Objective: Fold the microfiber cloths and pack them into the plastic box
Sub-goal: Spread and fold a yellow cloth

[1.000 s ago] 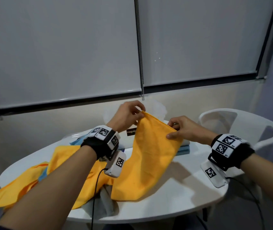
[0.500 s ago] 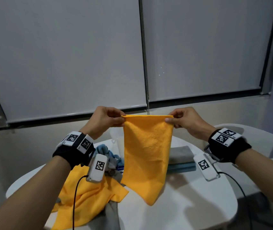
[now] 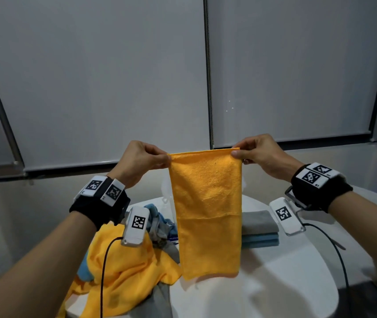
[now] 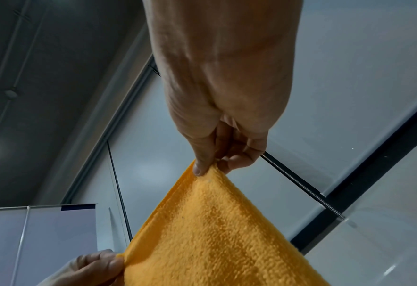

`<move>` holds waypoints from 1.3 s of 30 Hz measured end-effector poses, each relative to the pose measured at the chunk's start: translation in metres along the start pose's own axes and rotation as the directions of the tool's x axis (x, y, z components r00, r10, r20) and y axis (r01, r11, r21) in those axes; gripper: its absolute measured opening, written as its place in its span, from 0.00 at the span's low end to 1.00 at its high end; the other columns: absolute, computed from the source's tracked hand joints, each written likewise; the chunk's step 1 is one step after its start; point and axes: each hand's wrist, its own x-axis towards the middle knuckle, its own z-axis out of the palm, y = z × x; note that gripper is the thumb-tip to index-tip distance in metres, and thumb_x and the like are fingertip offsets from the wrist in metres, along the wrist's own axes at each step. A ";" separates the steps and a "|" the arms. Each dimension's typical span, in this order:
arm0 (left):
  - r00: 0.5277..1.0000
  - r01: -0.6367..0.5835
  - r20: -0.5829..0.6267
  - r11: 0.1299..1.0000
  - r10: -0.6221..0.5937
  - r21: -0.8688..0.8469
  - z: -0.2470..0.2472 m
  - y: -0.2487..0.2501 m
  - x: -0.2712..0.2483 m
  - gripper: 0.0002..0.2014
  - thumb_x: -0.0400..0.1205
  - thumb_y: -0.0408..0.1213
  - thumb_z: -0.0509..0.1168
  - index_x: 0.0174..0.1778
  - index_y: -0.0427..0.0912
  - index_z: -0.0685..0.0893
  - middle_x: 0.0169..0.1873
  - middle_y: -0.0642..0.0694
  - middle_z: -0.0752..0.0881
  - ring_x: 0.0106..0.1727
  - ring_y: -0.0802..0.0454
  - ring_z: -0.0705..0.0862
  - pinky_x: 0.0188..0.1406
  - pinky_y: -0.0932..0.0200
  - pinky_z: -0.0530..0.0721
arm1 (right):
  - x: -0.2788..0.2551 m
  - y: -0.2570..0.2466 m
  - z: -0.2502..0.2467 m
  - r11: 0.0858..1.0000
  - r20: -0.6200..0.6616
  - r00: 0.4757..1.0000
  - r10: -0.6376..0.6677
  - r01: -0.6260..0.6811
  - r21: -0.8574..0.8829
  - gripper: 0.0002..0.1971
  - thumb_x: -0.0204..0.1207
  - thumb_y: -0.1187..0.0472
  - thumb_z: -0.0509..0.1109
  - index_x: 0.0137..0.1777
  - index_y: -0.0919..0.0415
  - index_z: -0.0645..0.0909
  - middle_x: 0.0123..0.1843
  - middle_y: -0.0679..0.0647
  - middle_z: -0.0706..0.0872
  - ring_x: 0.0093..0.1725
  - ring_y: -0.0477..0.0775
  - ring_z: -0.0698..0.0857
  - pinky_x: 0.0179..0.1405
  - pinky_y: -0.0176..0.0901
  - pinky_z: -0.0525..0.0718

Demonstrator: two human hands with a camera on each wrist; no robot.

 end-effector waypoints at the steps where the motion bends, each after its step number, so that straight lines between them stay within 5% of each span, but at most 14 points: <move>1: 1.000 0.002 -0.007 1.000 -0.002 0.002 -0.001 0.002 0.000 0.10 0.77 0.25 0.76 0.48 0.21 0.88 0.44 0.27 0.91 0.49 0.35 0.92 0.52 0.53 0.91 | 0.001 -0.004 -0.001 1.000 0.002 1.000 -0.005 0.005 -0.004 0.11 0.75 0.65 0.78 0.53 0.71 0.88 0.48 0.70 0.90 0.43 0.54 0.87 0.45 0.45 0.85; 5: 0.998 -0.004 -0.067 1.000 0.002 -0.024 -0.001 0.010 -0.001 0.10 0.77 0.23 0.75 0.47 0.18 0.84 0.45 0.21 0.88 0.48 0.30 0.91 0.53 0.42 0.91 | 0.004 -0.016 -0.003 1.000 0.015 1.000 -0.021 0.021 -0.022 0.10 0.75 0.65 0.78 0.52 0.71 0.88 0.46 0.68 0.90 0.41 0.54 0.87 0.42 0.43 0.85; 8: 0.994 -0.013 -0.112 1.000 0.013 0.005 -0.001 0.015 -0.001 0.09 0.77 0.23 0.75 0.47 0.22 0.83 0.43 0.23 0.88 0.44 0.33 0.92 0.46 0.45 0.92 | 0.005 -0.024 -0.003 0.999 0.009 1.000 -0.021 0.021 -0.033 0.10 0.75 0.66 0.78 0.52 0.72 0.88 0.43 0.63 0.91 0.40 0.51 0.88 0.39 0.37 0.86; 15: 0.987 -0.131 -0.054 0.947 0.153 0.293 -0.004 0.024 -0.009 0.09 0.80 0.30 0.73 0.56 0.40 0.88 0.41 0.42 0.92 0.40 0.56 0.93 0.37 0.66 0.89 | 0.002 -0.035 0.000 1.000 0.025 1.000 0.000 0.000 -0.005 0.09 0.76 0.66 0.77 0.53 0.71 0.87 0.44 0.61 0.92 0.44 0.55 0.93 0.41 0.38 0.89; 19: 0.979 -0.179 -0.001 0.856 0.205 0.485 -0.015 0.031 -0.011 0.08 0.80 0.39 0.74 0.54 0.45 0.92 0.44 0.53 0.93 0.45 0.64 0.90 0.49 0.66 0.86 | 0.000 -0.046 -0.002 1.000 0.042 0.999 0.015 -0.014 -0.017 0.09 0.77 0.65 0.76 0.53 0.70 0.87 0.45 0.63 0.92 0.44 0.58 0.93 0.45 0.46 0.92; 22: 0.982 -0.163 -0.020 0.893 0.189 0.420 -0.022 0.030 -0.009 0.05 0.81 0.34 0.73 0.51 0.45 0.92 0.37 0.48 0.93 0.39 0.59 0.90 0.38 0.67 0.85 | 0.002 -0.048 -0.006 1.000 0.055 0.998 0.013 -0.011 -0.025 0.08 0.77 0.63 0.77 0.51 0.67 0.89 0.40 0.64 0.89 0.36 0.55 0.88 0.42 0.47 0.91; 25: 0.997 -0.058 -0.033 0.938 0.074 0.341 -0.013 0.011 -0.005 0.05 0.83 0.29 0.70 0.53 0.37 0.90 0.38 0.41 0.93 0.41 0.51 0.93 0.42 0.60 0.90 | 0.001 -0.036 0.004 0.996 0.108 0.993 0.048 -0.040 -0.082 0.08 0.78 0.66 0.76 0.52 0.71 0.86 0.36 0.64 0.89 0.33 0.55 0.88 0.33 0.43 0.88; 29: 0.996 0.038 -0.090 0.977 -0.019 0.210 -0.002 -0.019 0.001 0.07 0.82 0.25 0.70 0.55 0.29 0.88 0.43 0.33 0.91 0.42 0.46 0.93 0.49 0.53 0.92 | -0.001 -0.010 0.023 0.984 0.182 0.969 0.165 -0.174 0.037 0.11 0.79 0.69 0.73 0.56 0.77 0.82 0.46 0.75 0.89 0.48 0.71 0.92 0.48 0.52 0.93; 33: 0.979 -0.088 -0.172 0.986 0.113 0.144 -0.004 -0.008 -0.006 0.07 0.81 0.29 0.72 0.54 0.38 0.90 0.47 0.44 0.93 0.48 0.52 0.93 0.49 0.59 0.91 | -0.002 -0.016 0.019 0.990 0.108 0.990 0.093 -0.103 0.094 0.12 0.79 0.67 0.73 0.56 0.77 0.82 0.50 0.72 0.90 0.52 0.67 0.92 0.53 0.52 0.92; 36: 0.982 -0.148 -0.106 0.986 0.156 0.083 -0.011 0.005 -0.028 0.08 0.81 0.32 0.73 0.55 0.38 0.90 0.48 0.45 0.93 0.52 0.51 0.92 0.53 0.58 0.89 | -0.016 -0.029 0.008 0.997 0.116 0.992 0.047 -0.055 0.063 0.12 0.81 0.64 0.72 0.58 0.74 0.82 0.50 0.67 0.92 0.52 0.62 0.93 0.55 0.51 0.91; 39: 0.995 -0.074 0.066 0.997 0.074 0.006 -0.012 -0.002 -0.059 0.08 0.78 0.28 0.74 0.53 0.34 0.90 0.47 0.37 0.93 0.52 0.40 0.92 0.55 0.52 0.90 | -0.040 -0.028 0.003 0.993 0.228 0.969 0.098 -0.109 0.036 0.12 0.81 0.65 0.71 0.59 0.74 0.82 0.48 0.68 0.92 0.51 0.66 0.92 0.54 0.51 0.91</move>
